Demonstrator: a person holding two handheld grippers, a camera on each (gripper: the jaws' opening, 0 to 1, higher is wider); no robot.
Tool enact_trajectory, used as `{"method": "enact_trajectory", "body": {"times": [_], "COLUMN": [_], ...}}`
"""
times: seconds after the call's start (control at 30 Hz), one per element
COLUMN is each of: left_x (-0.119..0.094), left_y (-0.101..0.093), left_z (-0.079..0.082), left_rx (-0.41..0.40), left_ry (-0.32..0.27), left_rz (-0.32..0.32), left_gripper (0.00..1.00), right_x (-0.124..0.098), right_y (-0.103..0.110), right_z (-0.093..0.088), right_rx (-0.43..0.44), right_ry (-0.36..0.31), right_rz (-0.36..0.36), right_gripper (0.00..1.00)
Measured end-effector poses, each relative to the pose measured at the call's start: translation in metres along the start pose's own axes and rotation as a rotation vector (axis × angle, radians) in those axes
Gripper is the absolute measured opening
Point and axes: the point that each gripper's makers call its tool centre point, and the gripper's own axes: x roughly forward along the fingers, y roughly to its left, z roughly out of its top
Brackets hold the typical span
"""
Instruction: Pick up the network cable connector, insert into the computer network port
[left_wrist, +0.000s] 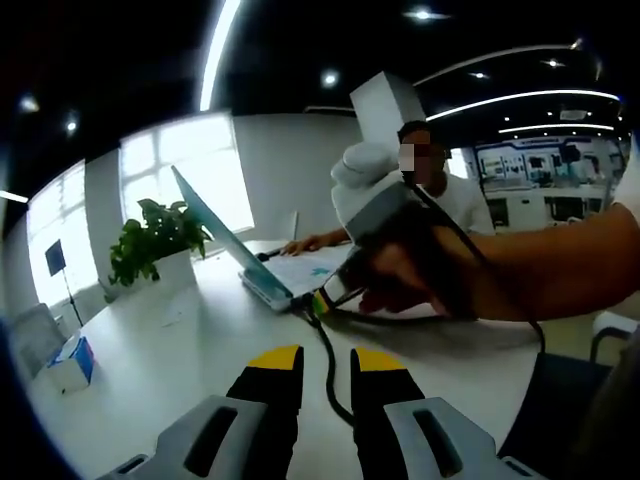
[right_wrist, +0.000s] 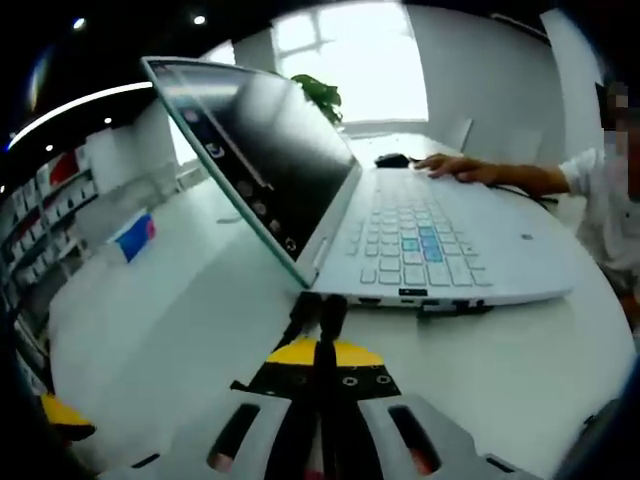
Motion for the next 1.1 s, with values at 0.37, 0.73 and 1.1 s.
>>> {"method": "enact_trajectory", "body": {"times": [0.37,0.73,1.1], "left_x": [-0.004,-0.008,-0.013], "left_y": [0.005,0.008,0.028], "left_z": [0.004,0.01,0.011], "left_rx": [-0.003,-0.017,-0.084], "left_ry": [0.003,-0.026,-0.091], "left_rz": [0.023,0.064,0.116], "left_gripper": [0.2,0.2,0.2], "right_x": [-0.001,-0.018,-0.047], "right_y": [0.0,-0.002,0.0], "right_z": [0.0,0.007,0.012], "right_rx": [0.02,-0.078,-0.169], "right_ry": [-0.043,-0.086,-0.161], "right_rz": [0.091,0.131,0.212], "right_gripper": [0.05,0.12,0.18]}}
